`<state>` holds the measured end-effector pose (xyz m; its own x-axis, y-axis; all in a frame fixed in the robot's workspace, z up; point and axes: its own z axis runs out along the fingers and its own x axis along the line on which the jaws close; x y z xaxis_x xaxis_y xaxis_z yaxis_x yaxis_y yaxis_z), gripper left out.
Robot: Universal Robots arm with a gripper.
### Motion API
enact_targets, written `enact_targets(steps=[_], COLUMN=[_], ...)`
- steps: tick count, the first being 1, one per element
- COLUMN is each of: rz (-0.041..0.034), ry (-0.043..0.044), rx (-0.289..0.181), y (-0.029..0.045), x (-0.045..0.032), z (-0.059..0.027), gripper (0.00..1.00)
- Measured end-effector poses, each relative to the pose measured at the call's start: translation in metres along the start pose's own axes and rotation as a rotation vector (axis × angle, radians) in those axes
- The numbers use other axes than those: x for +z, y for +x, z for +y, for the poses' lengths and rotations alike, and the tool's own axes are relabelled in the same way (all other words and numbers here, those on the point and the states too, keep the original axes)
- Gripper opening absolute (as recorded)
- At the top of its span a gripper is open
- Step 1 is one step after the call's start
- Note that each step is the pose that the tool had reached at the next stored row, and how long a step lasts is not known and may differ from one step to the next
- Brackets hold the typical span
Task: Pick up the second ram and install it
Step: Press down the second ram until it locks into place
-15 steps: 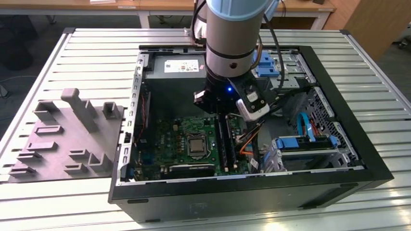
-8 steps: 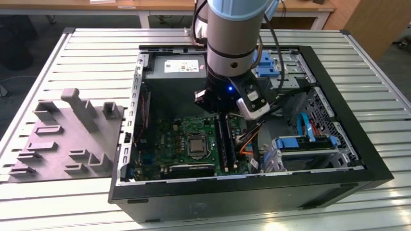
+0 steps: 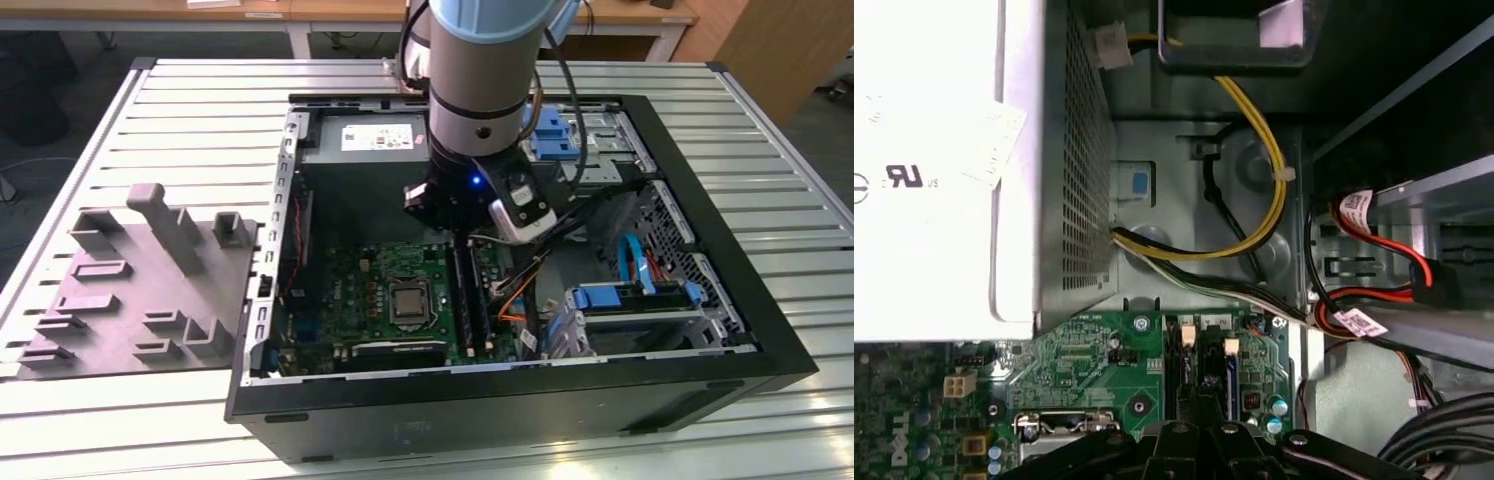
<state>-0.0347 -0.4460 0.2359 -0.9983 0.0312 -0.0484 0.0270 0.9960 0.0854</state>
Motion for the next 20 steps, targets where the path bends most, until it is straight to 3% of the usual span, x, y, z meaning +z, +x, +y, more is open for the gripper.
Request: enact_targets(steps=[3, 20], rz=[0.0001, 0.0001], ry=[0.0002, -0.0036], rx=[0.0, 0.001], y=[0.0004, 0.0027], x=[0.0046, 0.0121], z=[-0.0001, 0.0097], gripper=[0.11, 0.11])
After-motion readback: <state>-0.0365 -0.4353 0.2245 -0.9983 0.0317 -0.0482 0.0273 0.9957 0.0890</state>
